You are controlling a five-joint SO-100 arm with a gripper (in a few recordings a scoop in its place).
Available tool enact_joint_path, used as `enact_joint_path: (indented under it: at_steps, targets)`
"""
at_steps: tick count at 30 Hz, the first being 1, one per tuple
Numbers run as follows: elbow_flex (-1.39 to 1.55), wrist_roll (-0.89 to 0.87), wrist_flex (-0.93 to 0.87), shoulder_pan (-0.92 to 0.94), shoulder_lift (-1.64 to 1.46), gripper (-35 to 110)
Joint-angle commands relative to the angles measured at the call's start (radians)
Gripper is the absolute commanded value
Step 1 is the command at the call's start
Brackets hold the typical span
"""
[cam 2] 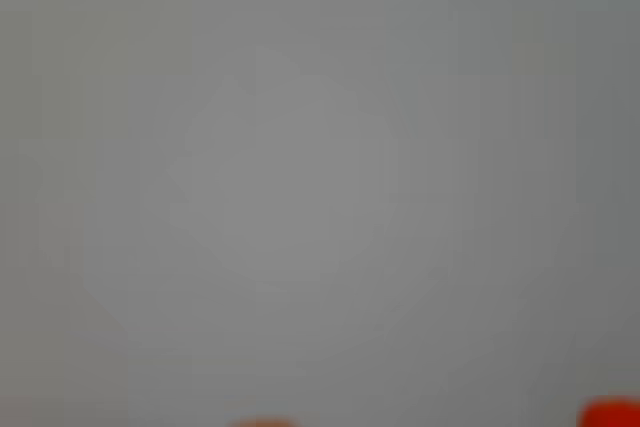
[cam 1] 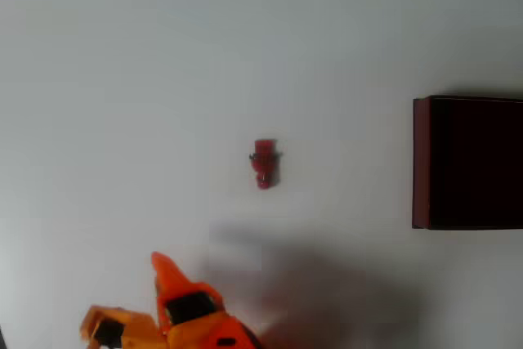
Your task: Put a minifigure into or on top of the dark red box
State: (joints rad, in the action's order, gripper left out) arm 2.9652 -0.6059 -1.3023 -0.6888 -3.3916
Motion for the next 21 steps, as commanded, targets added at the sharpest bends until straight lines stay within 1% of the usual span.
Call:
enact_joint_path:
  at_steps: [1, 4, 9, 15, 19, 21]
  targets:
    - [-0.107, -0.278, -0.071, 0.124, 0.040, 15]
    - [-0.155, -0.376, -0.155, 0.249, 0.052, 16]
    - [-0.186, -0.508, -0.153, 0.382, 0.147, 20]
    - [-0.261, -0.744, -0.106, 0.422, 0.443, 21]
    - [-0.282, -0.928, -0.117, 0.426, 0.511, 22]
    - [-0.275, -0.997, -0.087, 0.428, 0.528, 22]
